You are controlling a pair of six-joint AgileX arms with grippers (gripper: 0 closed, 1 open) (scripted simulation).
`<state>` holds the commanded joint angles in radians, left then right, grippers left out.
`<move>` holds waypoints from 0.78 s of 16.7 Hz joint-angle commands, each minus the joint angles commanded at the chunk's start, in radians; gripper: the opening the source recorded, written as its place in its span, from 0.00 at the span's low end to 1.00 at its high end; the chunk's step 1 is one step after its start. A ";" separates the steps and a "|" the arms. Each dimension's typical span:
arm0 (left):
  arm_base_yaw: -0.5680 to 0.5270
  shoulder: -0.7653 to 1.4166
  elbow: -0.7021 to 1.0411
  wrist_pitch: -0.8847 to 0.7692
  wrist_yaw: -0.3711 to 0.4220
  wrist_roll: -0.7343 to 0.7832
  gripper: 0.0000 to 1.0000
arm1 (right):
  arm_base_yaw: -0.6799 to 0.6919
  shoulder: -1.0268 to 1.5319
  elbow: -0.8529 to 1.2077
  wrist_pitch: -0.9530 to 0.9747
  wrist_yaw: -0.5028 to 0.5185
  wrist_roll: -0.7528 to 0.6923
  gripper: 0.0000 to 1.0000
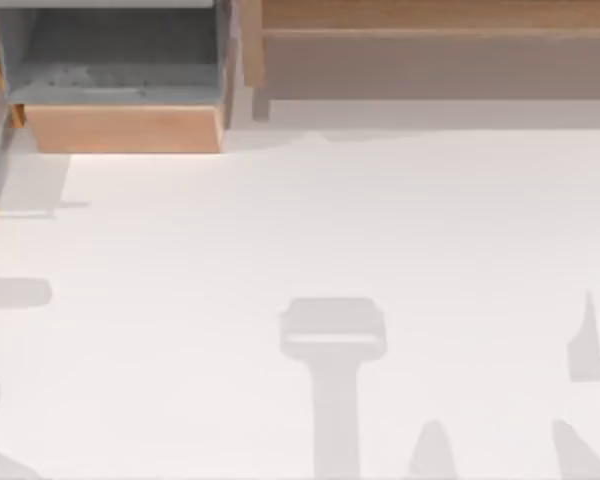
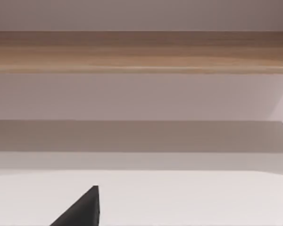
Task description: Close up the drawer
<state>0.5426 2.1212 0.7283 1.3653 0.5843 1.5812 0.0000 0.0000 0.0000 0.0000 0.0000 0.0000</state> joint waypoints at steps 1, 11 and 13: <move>-0.003 0.002 0.005 -0.003 -0.003 0.000 0.00 | 0.000 0.000 0.000 0.000 0.000 0.000 1.00; -0.056 0.071 0.156 -0.090 -0.056 -0.003 0.00 | 0.000 0.000 0.000 0.000 0.000 0.000 1.00; -0.076 0.096 0.212 -0.121 -0.077 -0.004 0.00 | 0.000 0.000 0.000 0.000 0.000 0.000 1.00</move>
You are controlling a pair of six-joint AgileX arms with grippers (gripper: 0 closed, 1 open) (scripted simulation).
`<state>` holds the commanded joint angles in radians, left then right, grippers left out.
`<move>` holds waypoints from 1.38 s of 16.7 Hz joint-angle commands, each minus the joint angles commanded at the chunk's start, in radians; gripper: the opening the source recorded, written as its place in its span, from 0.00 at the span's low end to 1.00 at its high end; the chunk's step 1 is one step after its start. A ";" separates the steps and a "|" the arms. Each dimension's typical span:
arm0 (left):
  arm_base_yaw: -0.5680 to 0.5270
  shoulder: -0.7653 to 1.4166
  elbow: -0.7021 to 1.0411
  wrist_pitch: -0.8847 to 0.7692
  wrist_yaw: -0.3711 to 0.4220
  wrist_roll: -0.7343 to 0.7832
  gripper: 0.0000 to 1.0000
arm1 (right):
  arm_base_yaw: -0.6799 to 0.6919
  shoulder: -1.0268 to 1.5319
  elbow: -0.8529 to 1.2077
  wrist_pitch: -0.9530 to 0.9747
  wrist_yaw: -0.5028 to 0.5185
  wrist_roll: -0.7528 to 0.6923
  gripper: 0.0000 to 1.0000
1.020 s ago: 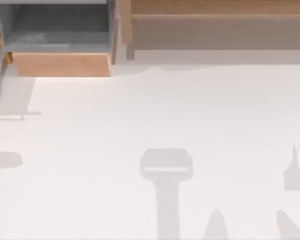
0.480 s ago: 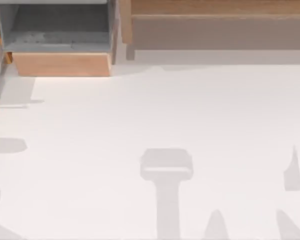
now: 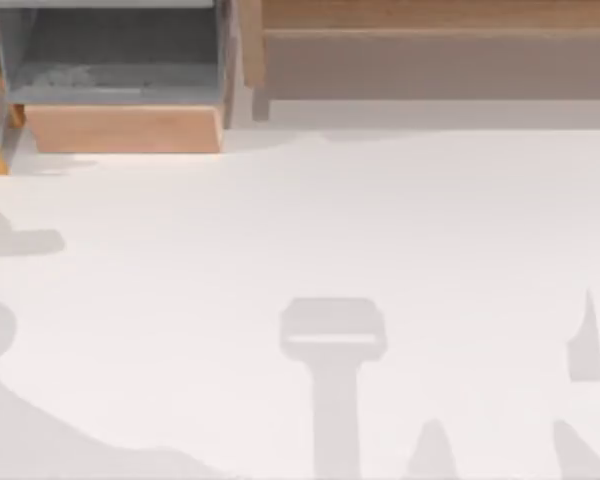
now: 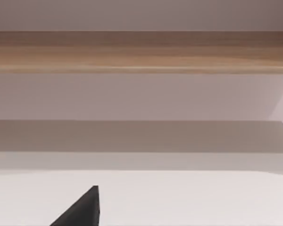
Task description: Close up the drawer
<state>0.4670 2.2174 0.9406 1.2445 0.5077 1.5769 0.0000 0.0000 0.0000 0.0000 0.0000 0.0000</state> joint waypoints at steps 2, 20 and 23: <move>-0.011 0.014 0.032 -0.017 -0.012 -0.001 0.00 | 0.000 0.000 0.000 0.000 0.000 0.000 1.00; -0.078 0.143 0.311 -0.168 -0.077 -0.006 0.00 | 0.000 0.000 0.000 0.000 0.000 0.000 1.00; -0.078 0.143 0.311 -0.168 -0.077 -0.006 0.23 | 0.000 0.000 0.000 0.000 0.000 0.000 1.00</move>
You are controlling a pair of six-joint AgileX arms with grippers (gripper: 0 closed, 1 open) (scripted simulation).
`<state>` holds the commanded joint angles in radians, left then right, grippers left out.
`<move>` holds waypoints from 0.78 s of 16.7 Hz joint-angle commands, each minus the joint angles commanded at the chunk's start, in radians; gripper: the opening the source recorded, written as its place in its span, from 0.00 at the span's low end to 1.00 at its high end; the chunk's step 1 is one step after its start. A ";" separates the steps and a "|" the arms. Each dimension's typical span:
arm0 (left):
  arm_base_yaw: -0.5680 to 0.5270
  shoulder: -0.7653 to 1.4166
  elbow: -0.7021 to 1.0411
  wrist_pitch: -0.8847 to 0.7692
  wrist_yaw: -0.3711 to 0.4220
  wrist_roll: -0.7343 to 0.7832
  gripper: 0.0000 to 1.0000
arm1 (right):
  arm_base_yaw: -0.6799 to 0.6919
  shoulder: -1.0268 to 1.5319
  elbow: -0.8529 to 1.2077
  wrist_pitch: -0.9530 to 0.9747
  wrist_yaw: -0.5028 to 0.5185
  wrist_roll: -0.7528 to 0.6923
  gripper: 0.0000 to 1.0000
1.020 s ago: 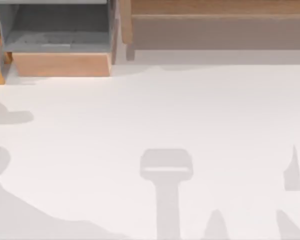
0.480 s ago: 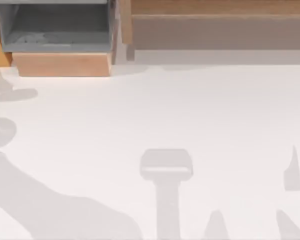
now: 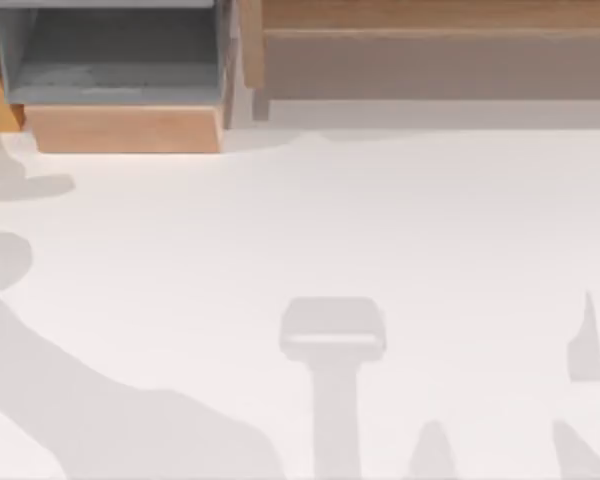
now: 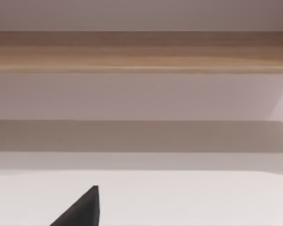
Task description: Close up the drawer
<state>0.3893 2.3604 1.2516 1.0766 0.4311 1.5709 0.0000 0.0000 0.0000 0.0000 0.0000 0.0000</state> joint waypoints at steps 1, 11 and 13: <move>0.000 0.000 0.000 0.000 0.000 0.000 0.30 | 0.000 0.000 0.000 0.000 0.000 0.000 1.00; 0.000 0.000 0.000 0.000 0.000 0.000 1.00 | 0.000 0.000 0.000 0.000 0.000 0.000 1.00; 0.000 0.000 0.000 0.000 0.000 0.000 1.00 | 0.000 0.000 0.000 0.000 0.000 0.000 1.00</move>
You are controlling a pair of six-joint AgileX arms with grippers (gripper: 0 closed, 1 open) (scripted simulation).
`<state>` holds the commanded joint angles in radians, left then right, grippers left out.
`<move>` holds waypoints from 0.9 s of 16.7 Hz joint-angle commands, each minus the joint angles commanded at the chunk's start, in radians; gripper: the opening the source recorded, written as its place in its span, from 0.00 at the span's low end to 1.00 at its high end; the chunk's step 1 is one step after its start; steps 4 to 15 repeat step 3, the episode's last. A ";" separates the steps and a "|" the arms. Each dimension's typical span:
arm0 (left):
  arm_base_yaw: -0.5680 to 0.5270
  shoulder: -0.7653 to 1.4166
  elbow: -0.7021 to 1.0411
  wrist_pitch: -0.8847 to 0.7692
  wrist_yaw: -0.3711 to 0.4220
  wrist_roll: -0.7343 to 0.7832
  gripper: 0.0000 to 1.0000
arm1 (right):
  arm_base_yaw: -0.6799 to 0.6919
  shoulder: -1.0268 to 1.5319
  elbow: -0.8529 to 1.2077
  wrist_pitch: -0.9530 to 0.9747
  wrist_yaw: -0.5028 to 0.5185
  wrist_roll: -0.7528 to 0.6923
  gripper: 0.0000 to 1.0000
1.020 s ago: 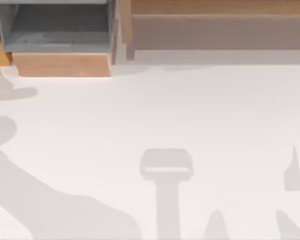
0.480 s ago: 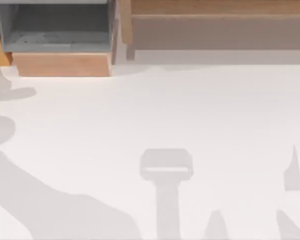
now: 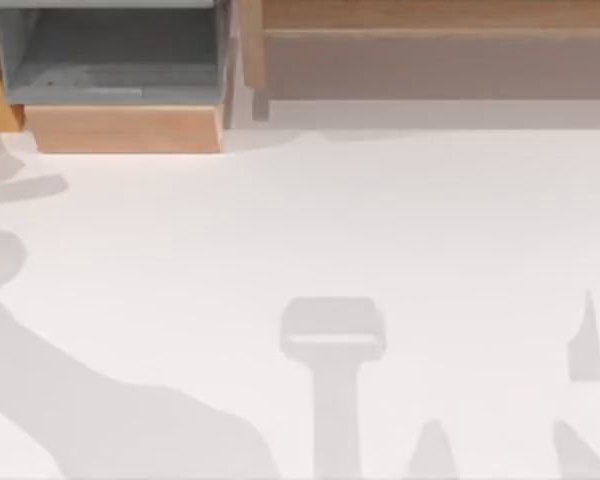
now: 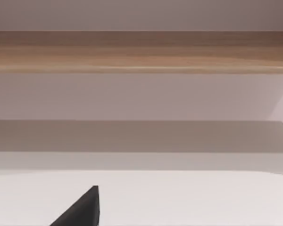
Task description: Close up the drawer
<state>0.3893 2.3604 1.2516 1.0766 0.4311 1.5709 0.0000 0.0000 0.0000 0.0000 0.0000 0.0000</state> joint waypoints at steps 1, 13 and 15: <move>0.000 0.000 0.000 0.000 0.000 0.000 1.00 | 0.000 0.000 0.000 0.000 0.000 0.000 1.00; 0.000 0.000 0.000 0.000 0.000 0.000 1.00 | 0.000 0.000 0.000 0.000 0.000 0.000 1.00; 0.000 0.000 0.000 0.000 0.000 0.000 1.00 | 0.000 0.000 0.000 0.000 0.000 0.000 1.00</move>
